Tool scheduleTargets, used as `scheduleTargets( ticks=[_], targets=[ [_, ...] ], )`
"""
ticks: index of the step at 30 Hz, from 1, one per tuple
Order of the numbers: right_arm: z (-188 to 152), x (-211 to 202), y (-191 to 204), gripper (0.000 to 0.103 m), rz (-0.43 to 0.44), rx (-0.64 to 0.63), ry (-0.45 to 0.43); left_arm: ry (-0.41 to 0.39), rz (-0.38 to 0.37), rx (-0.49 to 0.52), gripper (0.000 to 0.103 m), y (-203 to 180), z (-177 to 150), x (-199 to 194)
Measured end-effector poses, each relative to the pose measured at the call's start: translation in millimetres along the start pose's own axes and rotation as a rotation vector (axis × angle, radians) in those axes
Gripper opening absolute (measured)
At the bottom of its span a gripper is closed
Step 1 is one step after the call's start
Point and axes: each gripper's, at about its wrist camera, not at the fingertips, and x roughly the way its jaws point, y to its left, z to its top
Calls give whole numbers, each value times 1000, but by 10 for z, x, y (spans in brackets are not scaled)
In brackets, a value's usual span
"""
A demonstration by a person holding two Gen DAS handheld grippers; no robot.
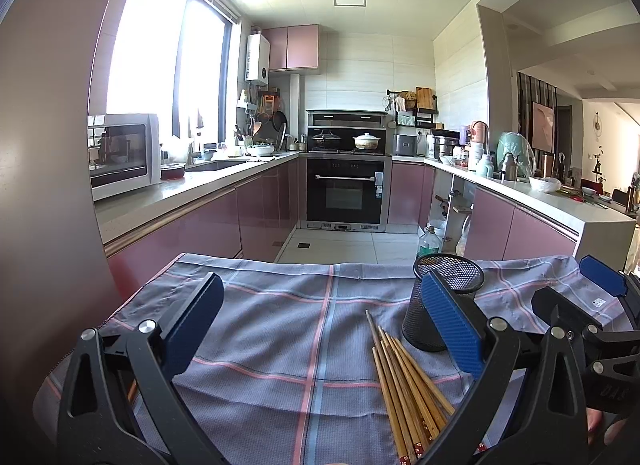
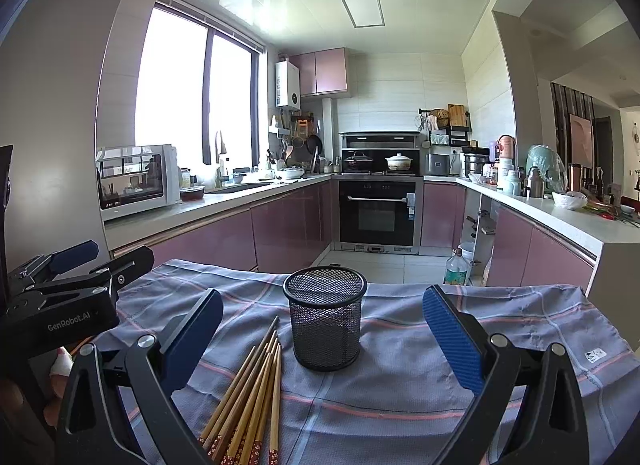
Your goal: Organize utensils
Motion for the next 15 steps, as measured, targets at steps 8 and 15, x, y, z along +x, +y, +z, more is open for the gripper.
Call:
scheduleTargets(
  ticks=[8, 15],
  targets=[
    [5, -1, -1, 96, 0, 0, 1, 1, -1, -2, 97, 2, 1, 0],
    [2, -1, 0, 96, 1, 1, 1, 0, -1, 0, 97, 3, 4, 2]
  ],
)
